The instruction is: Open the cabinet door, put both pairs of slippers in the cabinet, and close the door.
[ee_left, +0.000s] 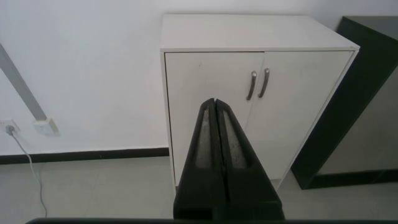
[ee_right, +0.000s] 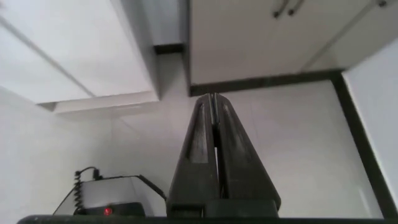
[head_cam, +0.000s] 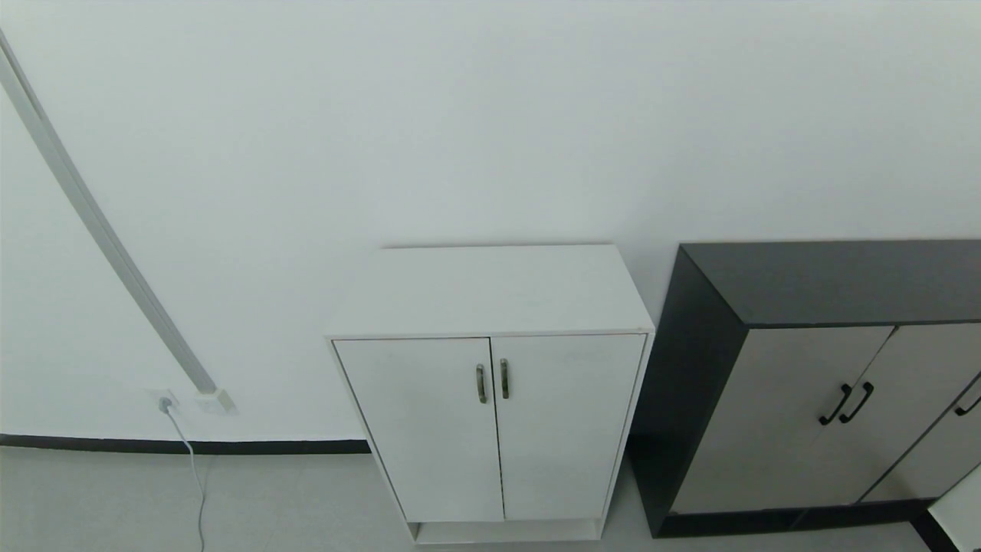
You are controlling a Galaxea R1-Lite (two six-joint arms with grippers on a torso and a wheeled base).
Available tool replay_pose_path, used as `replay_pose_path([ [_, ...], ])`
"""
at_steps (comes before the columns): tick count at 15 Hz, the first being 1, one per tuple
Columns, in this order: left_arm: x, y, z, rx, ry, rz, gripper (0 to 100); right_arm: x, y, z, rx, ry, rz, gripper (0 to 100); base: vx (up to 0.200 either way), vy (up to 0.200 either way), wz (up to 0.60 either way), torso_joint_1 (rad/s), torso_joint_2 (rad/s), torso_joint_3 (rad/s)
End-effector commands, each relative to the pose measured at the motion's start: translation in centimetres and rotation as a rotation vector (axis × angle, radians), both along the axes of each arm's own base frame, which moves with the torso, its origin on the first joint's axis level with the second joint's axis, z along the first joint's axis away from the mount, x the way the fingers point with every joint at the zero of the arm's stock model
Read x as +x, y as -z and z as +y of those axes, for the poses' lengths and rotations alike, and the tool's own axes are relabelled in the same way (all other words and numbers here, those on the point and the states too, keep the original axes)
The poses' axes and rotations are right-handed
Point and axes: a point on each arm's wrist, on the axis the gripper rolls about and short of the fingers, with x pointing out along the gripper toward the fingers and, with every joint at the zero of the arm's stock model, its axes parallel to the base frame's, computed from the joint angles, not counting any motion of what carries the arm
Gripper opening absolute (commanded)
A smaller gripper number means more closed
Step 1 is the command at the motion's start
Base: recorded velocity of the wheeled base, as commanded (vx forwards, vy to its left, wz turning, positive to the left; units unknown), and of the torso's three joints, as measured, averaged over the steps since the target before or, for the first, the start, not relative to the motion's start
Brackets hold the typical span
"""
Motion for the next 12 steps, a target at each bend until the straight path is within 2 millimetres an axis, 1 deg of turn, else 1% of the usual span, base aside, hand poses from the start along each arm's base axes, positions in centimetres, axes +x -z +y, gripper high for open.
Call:
replay_pose_path([
  [1,0.0,0.0,0.0,0.0,-0.001,0.001,0,-2.5,0.4,-0.6,0.004,-0.096,-0.098,0,0.0,0.0,0.0,0.0,0.0,0.0],
  [2,0.0,0.0,0.0,0.0,-0.001,0.001,0,-3.2,0.8,-0.7,-0.003,-0.139,-0.112,0,0.0,0.0,0.0,0.0,0.0,0.0],
  [4,0.0,0.0,0.0,0.0,-0.001,0.001,0,-3.9,1.2,-0.7,0.0,-0.205,-0.115,0,0.0,0.0,0.0,0.0,0.0,0.0],
  [12,0.0,0.0,0.0,0.0,-0.001,0.001,0,-4.0,1.2,-0.6,0.036,-0.409,-0.126,0,0.0,0.0,0.0,0.0,0.0,0.0],
])
